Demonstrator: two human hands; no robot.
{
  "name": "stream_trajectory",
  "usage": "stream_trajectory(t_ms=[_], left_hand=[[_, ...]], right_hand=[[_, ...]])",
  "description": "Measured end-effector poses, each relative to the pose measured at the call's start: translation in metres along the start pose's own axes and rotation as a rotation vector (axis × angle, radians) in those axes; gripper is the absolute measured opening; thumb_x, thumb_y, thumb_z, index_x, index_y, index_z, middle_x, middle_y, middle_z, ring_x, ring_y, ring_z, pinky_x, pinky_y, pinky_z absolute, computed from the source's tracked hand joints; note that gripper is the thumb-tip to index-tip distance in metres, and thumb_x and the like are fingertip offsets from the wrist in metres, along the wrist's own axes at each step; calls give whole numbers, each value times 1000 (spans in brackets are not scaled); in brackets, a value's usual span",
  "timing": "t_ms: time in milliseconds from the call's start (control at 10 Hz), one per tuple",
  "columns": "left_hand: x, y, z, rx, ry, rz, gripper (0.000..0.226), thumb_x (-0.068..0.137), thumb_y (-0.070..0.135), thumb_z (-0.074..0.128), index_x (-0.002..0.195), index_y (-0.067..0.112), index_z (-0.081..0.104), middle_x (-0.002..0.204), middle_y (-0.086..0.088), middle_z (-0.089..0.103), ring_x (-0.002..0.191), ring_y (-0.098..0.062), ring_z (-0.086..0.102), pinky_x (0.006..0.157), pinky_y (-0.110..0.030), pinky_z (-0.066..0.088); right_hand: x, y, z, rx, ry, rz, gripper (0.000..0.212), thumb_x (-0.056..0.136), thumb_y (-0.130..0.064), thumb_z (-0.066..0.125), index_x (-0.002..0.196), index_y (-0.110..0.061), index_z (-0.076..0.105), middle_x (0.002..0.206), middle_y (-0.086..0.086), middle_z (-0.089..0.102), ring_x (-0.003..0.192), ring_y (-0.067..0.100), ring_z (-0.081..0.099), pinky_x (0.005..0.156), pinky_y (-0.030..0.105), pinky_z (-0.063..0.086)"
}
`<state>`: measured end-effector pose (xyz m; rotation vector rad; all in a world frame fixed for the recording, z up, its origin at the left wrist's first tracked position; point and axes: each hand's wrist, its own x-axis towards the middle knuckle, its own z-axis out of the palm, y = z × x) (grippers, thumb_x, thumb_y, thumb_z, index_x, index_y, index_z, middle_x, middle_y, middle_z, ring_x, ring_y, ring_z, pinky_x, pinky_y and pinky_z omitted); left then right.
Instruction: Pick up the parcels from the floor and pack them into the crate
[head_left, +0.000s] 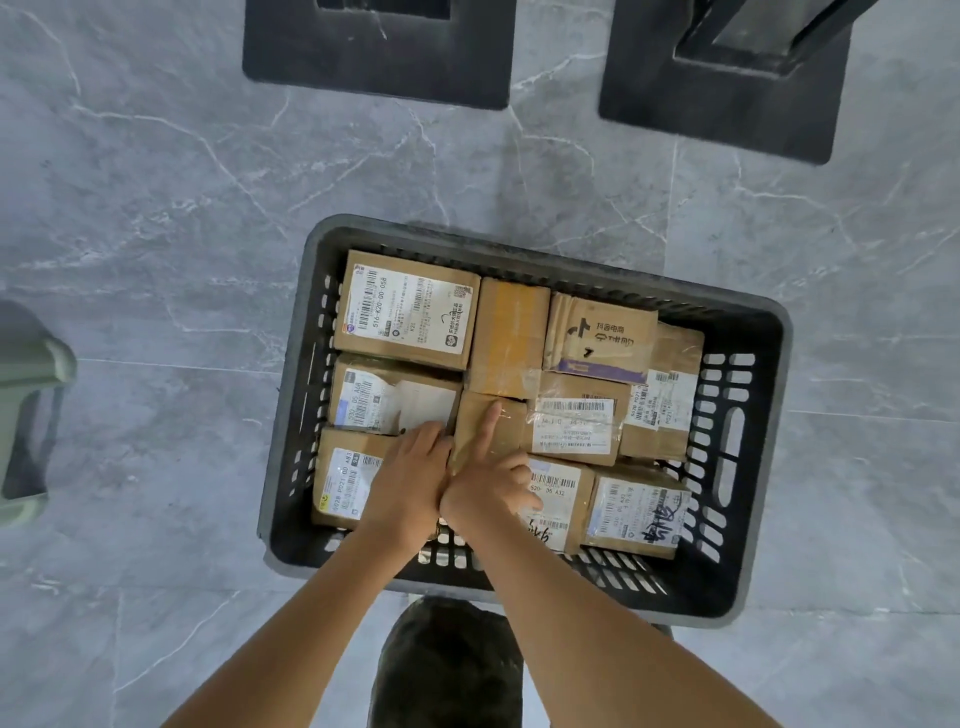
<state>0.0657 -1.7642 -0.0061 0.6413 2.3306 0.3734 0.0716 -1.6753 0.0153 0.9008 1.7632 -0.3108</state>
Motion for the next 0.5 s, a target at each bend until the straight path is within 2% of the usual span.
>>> stream_trajectory(t_ms=[100,200,300,400,500], left_hand=[[0,-10,-12,175,-35,52,58,95,18,51,147,9,27,156,-9,20,145,-27,19,118,-41,12],[-1,-8,-25,329,-151,66,60,99,21,41,151,14,12,160,-6,-1,147,-25,-3,118,-43,2],[-8,4,-30,433,-227,107,66,96,18,49,150,13,12,159,-9,-5,147,-26,-8,118,-46,3],[-25,18,-38,427,-223,39,67,94,11,49,150,14,13,159,-10,-5,147,-28,-9,118,-47,3],[-49,28,-64,431,-259,-12,68,96,14,48,151,14,10,159,-11,-5,147,-29,-9,118,-45,4]], right_hand=[[0,-4,-3,-122,-20,-6,119,86,-36,65,136,-24,-43,128,30,36,116,41,46,104,60,33],[-5,1,6,-376,116,-75,112,90,-30,60,138,-7,-38,100,20,52,80,29,52,103,56,39],[-4,8,14,-550,241,-227,101,93,-34,52,141,5,-28,124,10,54,75,26,55,95,52,48],[5,33,12,-405,242,-333,99,94,-20,53,143,-8,-32,123,14,57,91,29,63,85,46,53],[-16,80,5,-314,185,-422,97,93,-19,55,147,-22,-26,108,15,57,92,26,62,73,35,47]])
